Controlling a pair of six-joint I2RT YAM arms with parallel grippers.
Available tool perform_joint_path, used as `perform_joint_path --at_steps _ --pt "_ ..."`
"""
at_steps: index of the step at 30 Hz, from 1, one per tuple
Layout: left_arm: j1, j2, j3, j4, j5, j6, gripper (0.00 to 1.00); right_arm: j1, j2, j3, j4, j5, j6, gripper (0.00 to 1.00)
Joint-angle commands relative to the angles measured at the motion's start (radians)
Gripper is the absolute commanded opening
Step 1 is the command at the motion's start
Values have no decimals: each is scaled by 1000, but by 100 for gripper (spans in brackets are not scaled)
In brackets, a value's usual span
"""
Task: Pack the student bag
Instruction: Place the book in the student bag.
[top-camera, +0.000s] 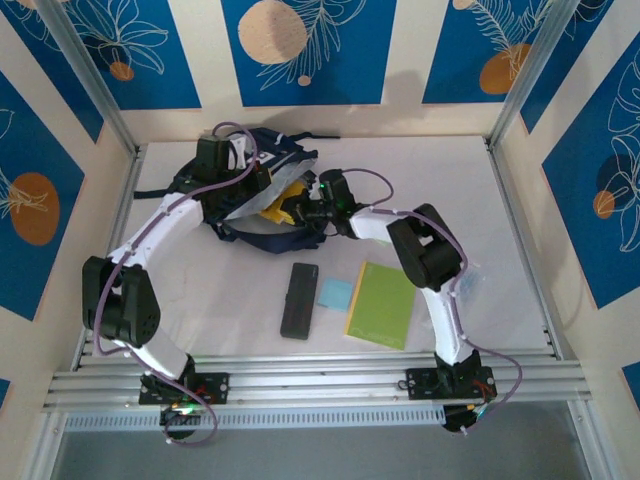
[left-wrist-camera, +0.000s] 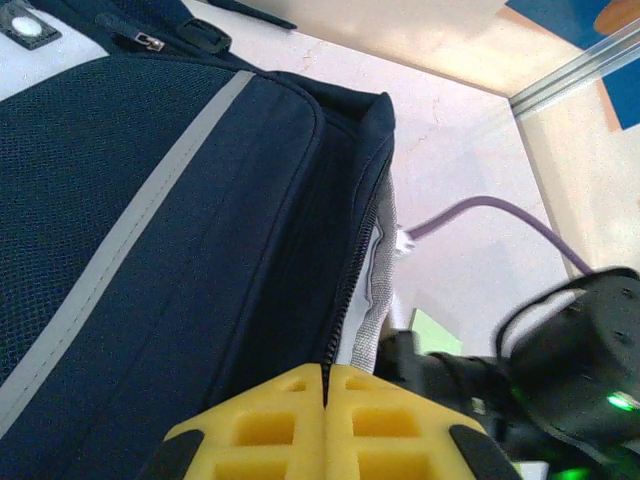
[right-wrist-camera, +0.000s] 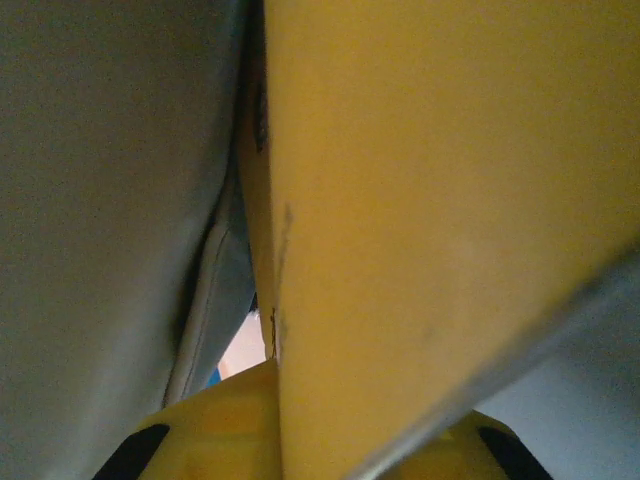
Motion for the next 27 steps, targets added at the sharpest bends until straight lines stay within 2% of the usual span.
perform_joint_path --at_steps 1,6,10,16,21,27 --pt "8 -58 -1 93 47 -24 0 34 57 169 43 4 18 0" --pt "8 -74 -10 79 27 -13 0 33 167 280 -2 32 78 2" --pt "10 -95 -38 79 -21 -1 0 17 151 273 -51 12 69 27" --pt "14 -82 -71 109 -44 -12 0 -5 2 132 -131 16 0 61" --pt "14 -69 -98 127 -62 -14 0 -33 -134 -4 -229 4 -70 67" --pt "14 -63 -155 158 -50 -32 0 -78 -348 -202 -397 21 -245 68"
